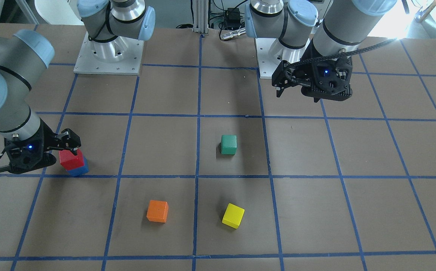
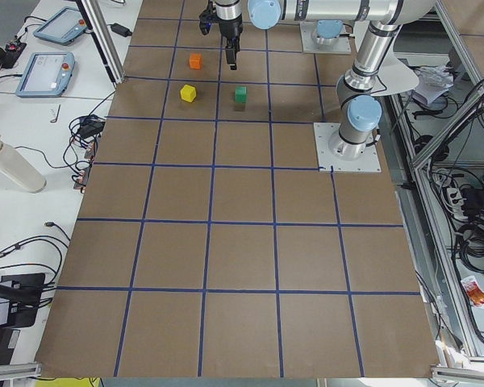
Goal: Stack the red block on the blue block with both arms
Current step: 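Open the right gripper and raise it off the stacked cubes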
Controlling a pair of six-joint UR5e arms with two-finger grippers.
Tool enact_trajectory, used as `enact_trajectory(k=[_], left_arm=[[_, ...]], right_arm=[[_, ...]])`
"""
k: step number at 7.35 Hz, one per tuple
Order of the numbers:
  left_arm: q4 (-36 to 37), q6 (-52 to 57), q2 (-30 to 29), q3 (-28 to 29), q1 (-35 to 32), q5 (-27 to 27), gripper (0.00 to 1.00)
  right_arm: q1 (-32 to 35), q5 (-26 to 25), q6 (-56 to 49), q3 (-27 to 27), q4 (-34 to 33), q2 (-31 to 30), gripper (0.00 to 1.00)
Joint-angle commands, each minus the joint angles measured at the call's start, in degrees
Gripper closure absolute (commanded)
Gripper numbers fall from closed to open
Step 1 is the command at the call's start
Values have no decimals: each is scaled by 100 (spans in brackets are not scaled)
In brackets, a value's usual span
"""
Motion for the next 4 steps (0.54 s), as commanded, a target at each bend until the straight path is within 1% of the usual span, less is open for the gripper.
enact_trajectory(k=[1,2,3,4], left_arm=[[7,-9,-17,3,0,-3,0],[7,-17,0,3,-9,-3,0],[7,0,35,-6,-26,-3,0],[-2,-61,70,-15,-61,-3,0]], right_arm=[[473,285,1304,-1143,1467,-81,0],[1034,235,2435,-1338,1471,-281,0],[1283,235,2655,-1375,1541,-535,0],[1303,278,2727,-1375,1655,-816,0]])
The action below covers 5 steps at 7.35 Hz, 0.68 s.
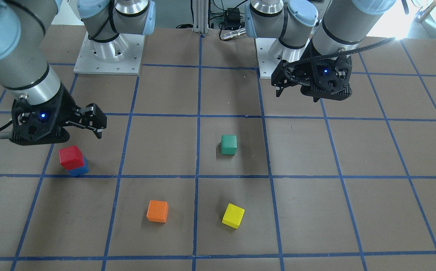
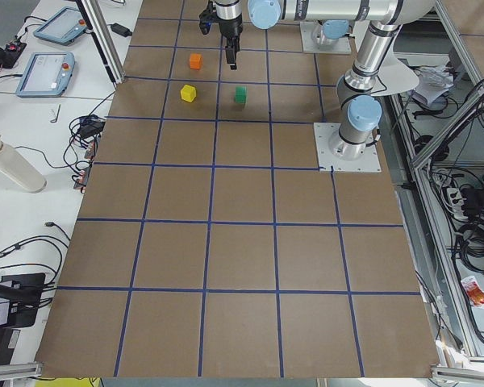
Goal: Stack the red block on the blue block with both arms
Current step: 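Open the right gripper and raise it off the stacked cubes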
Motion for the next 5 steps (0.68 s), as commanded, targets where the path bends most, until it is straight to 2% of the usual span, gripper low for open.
enact_trajectory(k=[1,3,5], left_arm=[[-7,-86,66,-1,-68,-17,0],[2,-60,171,8,-77,-9,0],[561,-42,285,-149,-77,17,0]], right_arm=[[184,-16,323,-3,109,-431,0],[184,27,323,-38,74,-406,0],[184,63,323,-29,82,-388,0]])
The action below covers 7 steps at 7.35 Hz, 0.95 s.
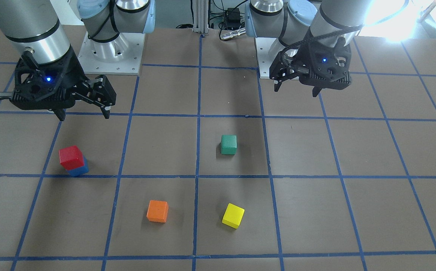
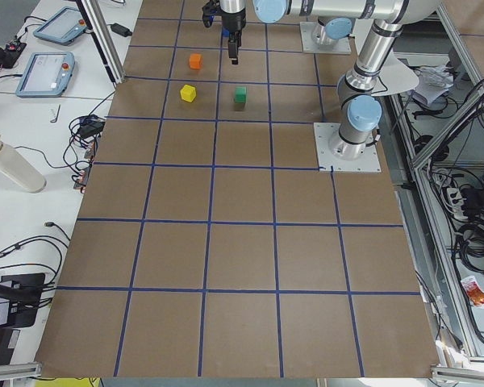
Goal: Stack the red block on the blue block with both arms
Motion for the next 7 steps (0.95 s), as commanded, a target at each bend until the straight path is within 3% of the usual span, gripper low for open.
enact_trajectory(k=[1,2,4,7], left_arm=[[1226,61,27,-218,-2,149,0],[1531,61,26,-315,-2,333,0],[1525,44,201,-570,-10,326,0],[1252,70,194,-492,-2,300,0]], right_arm=[[2,33,1,7,6,5,0],[2,42,1,16,15,5,0],[2,42,10,-63,-20,84,0],[2,16,10,-292,102,242,0]])
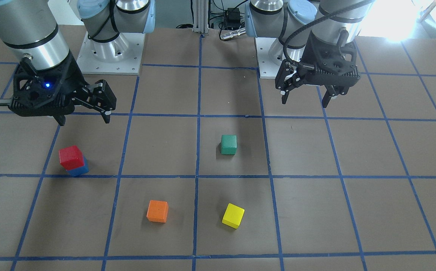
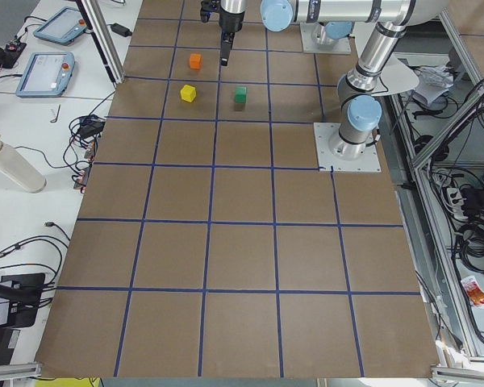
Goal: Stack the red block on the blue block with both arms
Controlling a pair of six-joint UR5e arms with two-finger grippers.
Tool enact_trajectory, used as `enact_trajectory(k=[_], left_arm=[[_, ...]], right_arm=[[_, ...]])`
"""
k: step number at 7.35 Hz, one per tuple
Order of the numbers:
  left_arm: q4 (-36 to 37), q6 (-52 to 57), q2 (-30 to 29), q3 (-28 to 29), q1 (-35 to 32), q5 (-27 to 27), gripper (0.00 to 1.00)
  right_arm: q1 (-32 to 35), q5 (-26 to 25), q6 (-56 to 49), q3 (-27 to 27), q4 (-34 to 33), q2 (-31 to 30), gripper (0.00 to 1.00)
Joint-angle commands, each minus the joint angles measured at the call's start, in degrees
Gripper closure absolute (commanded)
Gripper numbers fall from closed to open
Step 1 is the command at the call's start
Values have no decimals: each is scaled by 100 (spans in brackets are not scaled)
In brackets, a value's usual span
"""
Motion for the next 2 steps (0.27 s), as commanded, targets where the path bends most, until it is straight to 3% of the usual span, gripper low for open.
enact_trajectory(k=[1,2], left_arm=[[-66,9,3,17,4,-10,0],[-135,0,12,17,4,-10,0]], right_arm=[[-6,-12,18,7,53,-7,0],[-6,5,18,8,44,1,0]])
